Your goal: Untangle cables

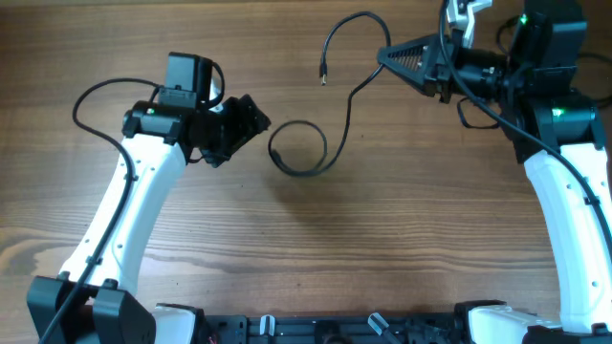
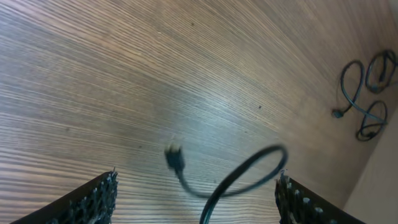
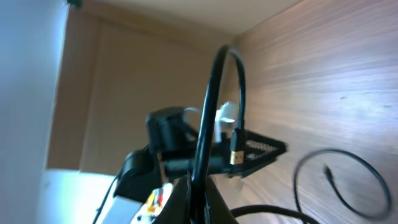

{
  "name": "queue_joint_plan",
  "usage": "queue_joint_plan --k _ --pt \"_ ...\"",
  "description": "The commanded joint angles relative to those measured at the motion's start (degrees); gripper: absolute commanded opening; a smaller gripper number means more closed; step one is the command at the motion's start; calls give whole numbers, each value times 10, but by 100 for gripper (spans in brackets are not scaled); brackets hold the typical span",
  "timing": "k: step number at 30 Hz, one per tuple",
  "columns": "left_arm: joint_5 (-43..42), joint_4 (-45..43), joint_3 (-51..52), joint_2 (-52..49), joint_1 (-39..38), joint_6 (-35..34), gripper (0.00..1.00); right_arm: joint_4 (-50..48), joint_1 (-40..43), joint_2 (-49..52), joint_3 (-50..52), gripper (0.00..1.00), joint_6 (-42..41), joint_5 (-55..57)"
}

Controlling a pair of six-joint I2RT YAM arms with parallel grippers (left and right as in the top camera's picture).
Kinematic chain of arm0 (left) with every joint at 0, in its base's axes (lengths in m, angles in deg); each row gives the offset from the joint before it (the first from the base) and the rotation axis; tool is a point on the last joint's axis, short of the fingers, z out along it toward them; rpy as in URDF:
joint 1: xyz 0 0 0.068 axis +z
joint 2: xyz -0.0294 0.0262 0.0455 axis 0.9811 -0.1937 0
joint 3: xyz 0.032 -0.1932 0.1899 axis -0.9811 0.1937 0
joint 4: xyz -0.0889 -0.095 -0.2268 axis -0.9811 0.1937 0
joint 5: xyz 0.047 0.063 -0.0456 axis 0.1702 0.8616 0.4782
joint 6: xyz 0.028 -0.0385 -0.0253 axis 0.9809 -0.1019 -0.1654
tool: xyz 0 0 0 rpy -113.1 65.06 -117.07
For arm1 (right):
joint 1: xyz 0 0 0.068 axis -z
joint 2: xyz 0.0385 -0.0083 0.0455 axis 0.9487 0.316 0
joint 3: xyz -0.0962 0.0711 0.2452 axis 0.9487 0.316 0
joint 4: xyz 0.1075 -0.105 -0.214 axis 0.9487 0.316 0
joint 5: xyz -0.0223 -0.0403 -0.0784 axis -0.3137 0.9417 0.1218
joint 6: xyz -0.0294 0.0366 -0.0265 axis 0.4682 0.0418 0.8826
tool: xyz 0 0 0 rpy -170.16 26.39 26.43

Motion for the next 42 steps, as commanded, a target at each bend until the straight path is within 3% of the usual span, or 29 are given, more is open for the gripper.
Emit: queue_joint_plan --k 1,5,11,13,14,15,19,21,24,26,30,31,33,35,40,42 --pt "-7 -8 -2 -10 -25 5 81 -41 -22 -9 -8 4 -42 -58" --pt "-19 -14 -2 -38 -50 0 80 -102 -57 -9 -8 4 -71 -48" --pt "-136 -14 -2 -49 -60 9 78 -108 -58 -9 -8 4 -82 -30" --pt "-134 -12 -2 -49 -60 9 64 -108 -58 -9 -8 4 -82 -30" --pt "-122 -12 -2 -49 -60 8 44 -108 -58 -9 -8 4 -82 -29" --pt "-104 -12 -2 -49 -60 8 35 -107 -58 -9 -8 4 -79 -24" --pt "-77 -12 -2 -49 -60 8 11 -41 -58 -9 -8 4 -33 38" --pt "-54 -12 -2 -49 -60 8 4 15 -58 -9 -8 4 5 99" --pt "19 -6 -2 -49 -59 1 4 101 -50 -9 -8 4 40 218" --pt "91 15 -2 -49 -54 -32 4 186 -45 -9 -8 4 69 371" --pt "106 18 -2 -49 -53 -43 8 304 -44 -9 -7 4 70 623" --pt "105 19 -2 -49 -53 -43 18 326 -44 -9 -7 4 70 669" --pt "105 19 -2 -49 -53 -43 22 348 -44 -9 -7 4 70 706" --pt "103 19 -2 -49 -53 -43 33 376 -44 -5 -7 4 69 749" --pt "103 23 -2 -49 -53 -43 39 399 -44 14 3 4 69 806" --pt "103 25 -2 -49 -53 -43 46 399 -44 26 8 4 70 829"
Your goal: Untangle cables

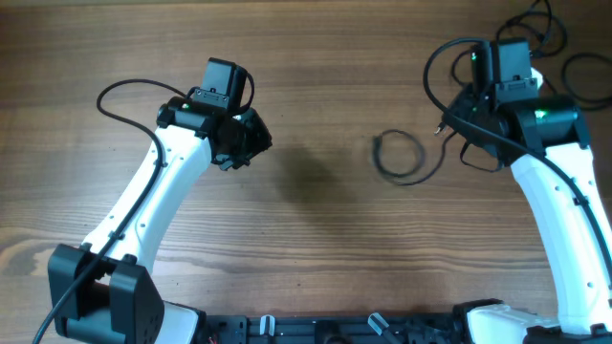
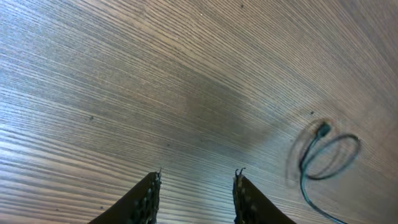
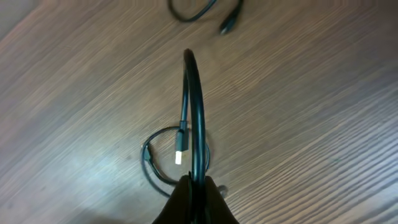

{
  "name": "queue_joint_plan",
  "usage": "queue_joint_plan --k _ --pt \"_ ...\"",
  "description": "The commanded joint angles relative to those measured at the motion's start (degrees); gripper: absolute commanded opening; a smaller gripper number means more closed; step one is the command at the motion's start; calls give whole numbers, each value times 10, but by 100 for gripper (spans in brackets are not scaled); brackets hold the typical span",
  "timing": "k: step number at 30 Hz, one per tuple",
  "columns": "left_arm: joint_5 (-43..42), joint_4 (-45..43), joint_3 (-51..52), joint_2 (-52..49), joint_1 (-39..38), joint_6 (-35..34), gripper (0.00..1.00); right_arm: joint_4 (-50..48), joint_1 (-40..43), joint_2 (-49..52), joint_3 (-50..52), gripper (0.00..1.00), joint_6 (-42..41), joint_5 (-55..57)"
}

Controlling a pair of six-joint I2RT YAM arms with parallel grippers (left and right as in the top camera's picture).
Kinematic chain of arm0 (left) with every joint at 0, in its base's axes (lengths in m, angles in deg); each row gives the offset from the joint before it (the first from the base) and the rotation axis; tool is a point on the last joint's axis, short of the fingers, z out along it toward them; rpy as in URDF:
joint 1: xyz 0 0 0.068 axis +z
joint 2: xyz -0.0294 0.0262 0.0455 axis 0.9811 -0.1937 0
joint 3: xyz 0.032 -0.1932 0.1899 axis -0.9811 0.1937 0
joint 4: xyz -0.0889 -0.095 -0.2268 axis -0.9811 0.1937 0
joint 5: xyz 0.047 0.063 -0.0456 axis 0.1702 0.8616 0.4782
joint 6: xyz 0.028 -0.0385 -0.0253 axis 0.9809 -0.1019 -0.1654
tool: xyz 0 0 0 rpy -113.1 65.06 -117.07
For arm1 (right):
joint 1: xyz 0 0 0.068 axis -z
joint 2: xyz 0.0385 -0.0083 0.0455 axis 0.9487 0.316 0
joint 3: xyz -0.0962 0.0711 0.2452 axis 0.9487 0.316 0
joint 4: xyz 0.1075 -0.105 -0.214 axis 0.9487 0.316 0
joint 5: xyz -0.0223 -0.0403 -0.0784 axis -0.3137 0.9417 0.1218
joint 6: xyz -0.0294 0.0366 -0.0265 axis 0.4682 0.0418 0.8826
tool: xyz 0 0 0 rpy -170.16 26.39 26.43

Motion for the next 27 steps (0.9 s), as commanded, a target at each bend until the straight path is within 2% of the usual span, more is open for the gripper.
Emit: queue_joint_plan --k 1,2,4,9,17,19,22,27 --pt "10 3 -2 -1 3 -1 52 3 3 29 10 4 10 82" --pt "10 5 -2 -1 3 -1 58 4 4 38 11 4 22 120" --pt "10 7 -2 -1 3 -1 61 5 13 54 11 4 22 168" --pt "10 8 -2 -1 3 -1 69 3 73 79 11 4 23 180" --pt "10 8 -2 -1 3 -1 71 -100 297 84 11 4 57 146" --pt "10 8 -2 -1 3 -1 71 -144 340 93 11 5 91 135" --pt "10 9 -2 -1 3 -1 71 -226 379 114 11 5 178 114" --pt "10 9 -2 -1 3 -1 71 -270 395 171 11 6 189 111"
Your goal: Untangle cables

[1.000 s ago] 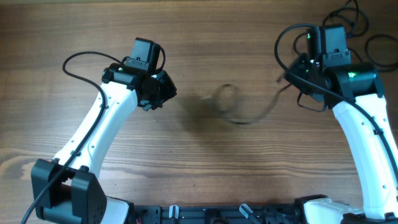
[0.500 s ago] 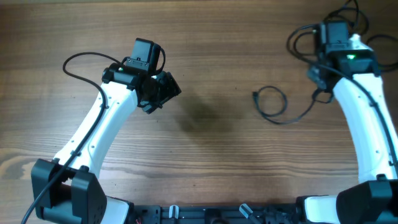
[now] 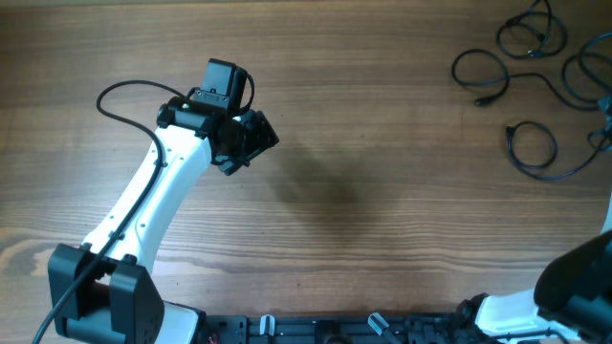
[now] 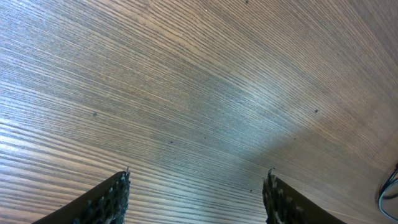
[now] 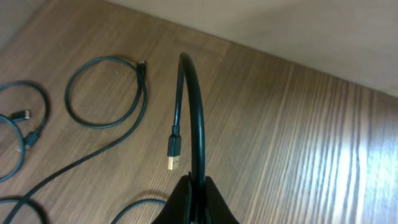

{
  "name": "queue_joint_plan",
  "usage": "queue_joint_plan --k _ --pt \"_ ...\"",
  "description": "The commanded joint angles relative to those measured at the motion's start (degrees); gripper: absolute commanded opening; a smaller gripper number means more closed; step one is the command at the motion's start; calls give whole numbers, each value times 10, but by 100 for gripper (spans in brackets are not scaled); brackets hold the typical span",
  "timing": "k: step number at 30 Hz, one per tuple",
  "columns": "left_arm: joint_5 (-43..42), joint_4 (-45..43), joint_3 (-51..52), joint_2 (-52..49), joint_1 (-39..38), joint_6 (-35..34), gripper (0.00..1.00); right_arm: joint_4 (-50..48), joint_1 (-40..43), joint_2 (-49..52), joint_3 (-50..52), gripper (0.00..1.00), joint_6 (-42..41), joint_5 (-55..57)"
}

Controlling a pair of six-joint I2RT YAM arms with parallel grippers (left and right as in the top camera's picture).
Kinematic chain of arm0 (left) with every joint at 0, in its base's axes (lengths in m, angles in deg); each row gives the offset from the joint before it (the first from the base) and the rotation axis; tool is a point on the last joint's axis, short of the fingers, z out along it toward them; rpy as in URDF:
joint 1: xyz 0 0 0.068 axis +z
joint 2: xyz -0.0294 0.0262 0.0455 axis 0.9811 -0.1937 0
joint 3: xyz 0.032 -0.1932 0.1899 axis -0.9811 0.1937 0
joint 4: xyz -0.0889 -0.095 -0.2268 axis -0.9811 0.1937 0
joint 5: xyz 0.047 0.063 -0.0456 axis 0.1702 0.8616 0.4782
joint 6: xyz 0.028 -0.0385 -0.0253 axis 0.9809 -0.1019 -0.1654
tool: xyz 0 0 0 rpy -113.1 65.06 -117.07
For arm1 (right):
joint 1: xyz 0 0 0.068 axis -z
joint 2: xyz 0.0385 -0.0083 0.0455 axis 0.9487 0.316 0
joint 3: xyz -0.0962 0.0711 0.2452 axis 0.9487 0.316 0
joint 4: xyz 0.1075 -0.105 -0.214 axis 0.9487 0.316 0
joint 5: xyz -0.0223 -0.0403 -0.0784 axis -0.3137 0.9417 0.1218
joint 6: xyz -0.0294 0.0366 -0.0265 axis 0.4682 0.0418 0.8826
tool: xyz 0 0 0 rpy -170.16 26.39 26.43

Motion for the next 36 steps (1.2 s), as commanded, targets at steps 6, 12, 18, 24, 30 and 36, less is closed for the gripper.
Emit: queue_joint_plan --k 6,12,18,24,30,36 --pt "9 -2 -2 -1 3 -1 72 -25 7 117 0 86 56 47" --pt "9 -8 -2 -1 3 -1 72 23 7 105 -35 100 56 -11" --pt "9 -13 -2 -1 3 -1 72 126 5 67 -32 100 89 -395" --pt "9 -13 -2 -1 3 -1 73 9 -46 73 108 100 127 -413" --pt "9 -13 -2 -1 3 -1 74 -123 -84 73 223 79 91 -296" --pt "9 -13 -2 -1 3 -1 75 -141 -84 73 235 15 95 -294"
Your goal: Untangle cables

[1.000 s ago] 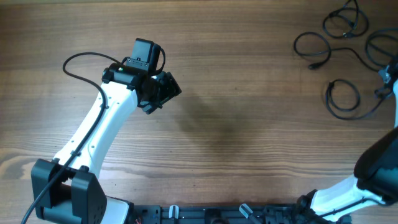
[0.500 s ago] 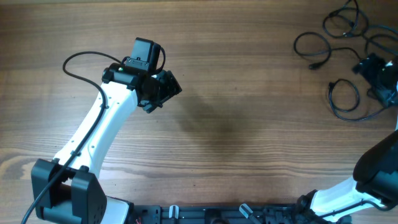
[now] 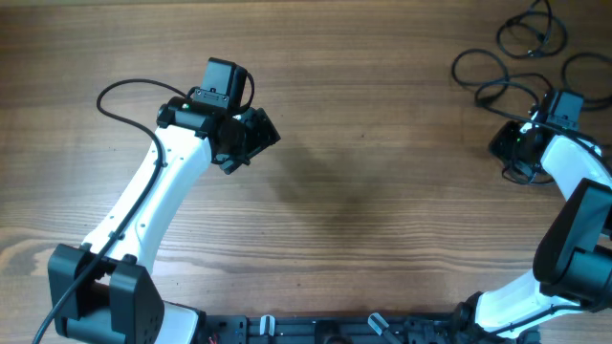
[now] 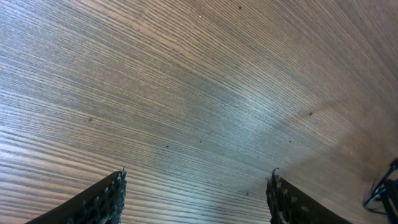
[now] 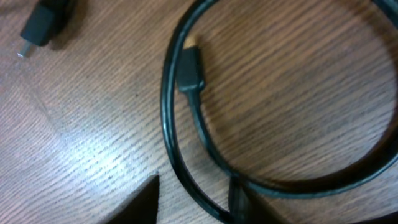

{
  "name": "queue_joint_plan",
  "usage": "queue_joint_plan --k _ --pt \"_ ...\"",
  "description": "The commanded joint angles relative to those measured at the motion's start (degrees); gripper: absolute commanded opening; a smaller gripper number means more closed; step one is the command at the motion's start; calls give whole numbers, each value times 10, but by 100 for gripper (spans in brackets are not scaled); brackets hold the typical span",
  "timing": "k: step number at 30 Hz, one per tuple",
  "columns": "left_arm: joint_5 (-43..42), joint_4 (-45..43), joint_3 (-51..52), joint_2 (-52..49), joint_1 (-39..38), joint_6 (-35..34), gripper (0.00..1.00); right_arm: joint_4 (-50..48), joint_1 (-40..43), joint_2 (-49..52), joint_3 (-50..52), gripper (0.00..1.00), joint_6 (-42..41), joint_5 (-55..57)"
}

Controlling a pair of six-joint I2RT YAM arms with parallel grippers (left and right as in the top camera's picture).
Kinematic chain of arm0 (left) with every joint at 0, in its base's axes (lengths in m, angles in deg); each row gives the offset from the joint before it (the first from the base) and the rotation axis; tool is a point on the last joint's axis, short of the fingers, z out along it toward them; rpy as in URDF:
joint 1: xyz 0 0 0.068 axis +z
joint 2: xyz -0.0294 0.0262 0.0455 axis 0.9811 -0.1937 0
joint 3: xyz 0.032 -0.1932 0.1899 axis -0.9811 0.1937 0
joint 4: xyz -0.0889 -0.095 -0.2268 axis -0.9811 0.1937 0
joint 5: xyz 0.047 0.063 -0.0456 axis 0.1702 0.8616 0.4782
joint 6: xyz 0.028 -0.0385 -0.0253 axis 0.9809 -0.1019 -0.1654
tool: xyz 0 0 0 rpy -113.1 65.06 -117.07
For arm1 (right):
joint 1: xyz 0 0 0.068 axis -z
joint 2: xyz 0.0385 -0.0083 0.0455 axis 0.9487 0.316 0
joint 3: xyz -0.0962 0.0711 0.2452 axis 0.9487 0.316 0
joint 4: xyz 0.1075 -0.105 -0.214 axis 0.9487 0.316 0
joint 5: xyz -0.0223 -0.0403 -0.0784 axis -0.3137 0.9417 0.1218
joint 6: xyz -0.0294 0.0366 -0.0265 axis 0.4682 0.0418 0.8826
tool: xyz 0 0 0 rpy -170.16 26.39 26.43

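Note:
The black cable lies as a loop on the wood at the table's right edge, its plug inside the loop. In the overhead view this loop sits under my right gripper. My right gripper is low at the table, its jaws apart and astride one strand, so it is open. My left gripper hovers left of centre. In its wrist view the left gripper is wide open over bare wood.
Several other black cables lie coiled at the back right corner, one with a small connector close to the loop. A cable's edge shows at the far right of the left wrist view. The left arm's own black lead arcs over the table's left.
My right gripper held the cable raised, off the overhead view's right edge. Now it is down at the table with its jaws apart and the loop lying flat. The left arm has barely moved.
First my right gripper held the cable high at the back, its loop mid-table near my open left gripper. Then the loop lay further right, still held. Then it was at the far right beside the other cables. Now it is let go there.

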Motion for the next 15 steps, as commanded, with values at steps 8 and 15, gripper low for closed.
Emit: queue_joint_plan --k 8,15 --pt "9 -5 -2 -1 3 -1 75 -7 -2 -24 0 4 72 -36" --pt "9 -14 -2 -1 3 -1 75 -8 -2 -112 -24 93 52 -40"
